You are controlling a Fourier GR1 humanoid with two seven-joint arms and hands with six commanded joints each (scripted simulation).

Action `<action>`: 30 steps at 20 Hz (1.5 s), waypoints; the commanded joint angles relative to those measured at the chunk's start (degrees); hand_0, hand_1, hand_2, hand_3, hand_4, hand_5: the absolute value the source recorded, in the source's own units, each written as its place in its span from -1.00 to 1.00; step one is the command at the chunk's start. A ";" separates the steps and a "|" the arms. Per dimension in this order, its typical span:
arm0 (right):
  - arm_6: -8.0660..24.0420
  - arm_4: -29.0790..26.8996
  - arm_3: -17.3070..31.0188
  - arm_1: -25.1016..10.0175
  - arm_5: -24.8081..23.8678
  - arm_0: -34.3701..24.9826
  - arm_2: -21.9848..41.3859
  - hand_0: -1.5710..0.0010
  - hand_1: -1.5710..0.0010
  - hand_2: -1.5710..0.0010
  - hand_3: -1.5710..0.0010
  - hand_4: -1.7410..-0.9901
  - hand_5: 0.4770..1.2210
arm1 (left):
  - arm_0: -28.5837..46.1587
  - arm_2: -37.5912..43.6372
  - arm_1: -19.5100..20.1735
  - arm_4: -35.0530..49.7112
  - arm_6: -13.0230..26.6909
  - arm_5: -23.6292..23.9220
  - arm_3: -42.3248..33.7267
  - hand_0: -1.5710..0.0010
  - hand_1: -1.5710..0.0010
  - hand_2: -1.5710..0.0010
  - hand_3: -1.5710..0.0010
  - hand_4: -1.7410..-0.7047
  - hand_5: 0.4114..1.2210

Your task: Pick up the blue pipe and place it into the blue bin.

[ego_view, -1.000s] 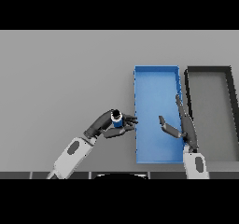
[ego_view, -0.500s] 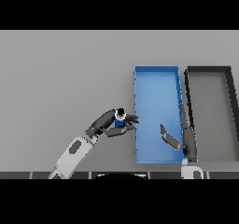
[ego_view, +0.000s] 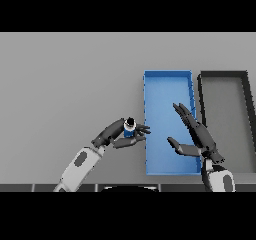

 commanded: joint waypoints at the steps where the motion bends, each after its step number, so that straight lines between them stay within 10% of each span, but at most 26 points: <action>1: 2.03 -1.24 -0.23 -0.76 0.90 -2.51 0.82 1.00 0.98 0.86 1.00 0.31 -0.76 | 0.61 0.27 0.56 0.29 -0.38 -0.55 -0.63 -1.00 -1.00 -1.00 -1.00 -0.47 1.00; 7: 12.34 -1.95 -1.57 -3.39 3.10 -14.31 6.90 1.00 1.00 0.93 1.00 0.18 -0.79 | 0.46 0.52 -0.70 -1.66 1.14 -0.73 -0.65 -1.00 -1.00 -1.00 -1.00 -0.47 1.00; 23: 20.28 -2.57 9.60 2.87 8.54 -35.79 15.16 0.91 0.86 0.79 0.94 0.43 -0.95 | 0.42 3.96 -2.21 -2.52 1.70 -5.12 0.43 -1.00 -1.00 -1.00 -1.00 -0.47 1.00; 30: 19.59 -3.29 12.57 6.10 9.20 -37.77 16.50 -0.43 -0.43 -0.46 -0.21 -0.49 -0.68 | 0.94 4.16 -3.35 -3.77 3.78 -5.84 0.15 -1.00 -1.00 -1.00 -0.92 -0.85 1.00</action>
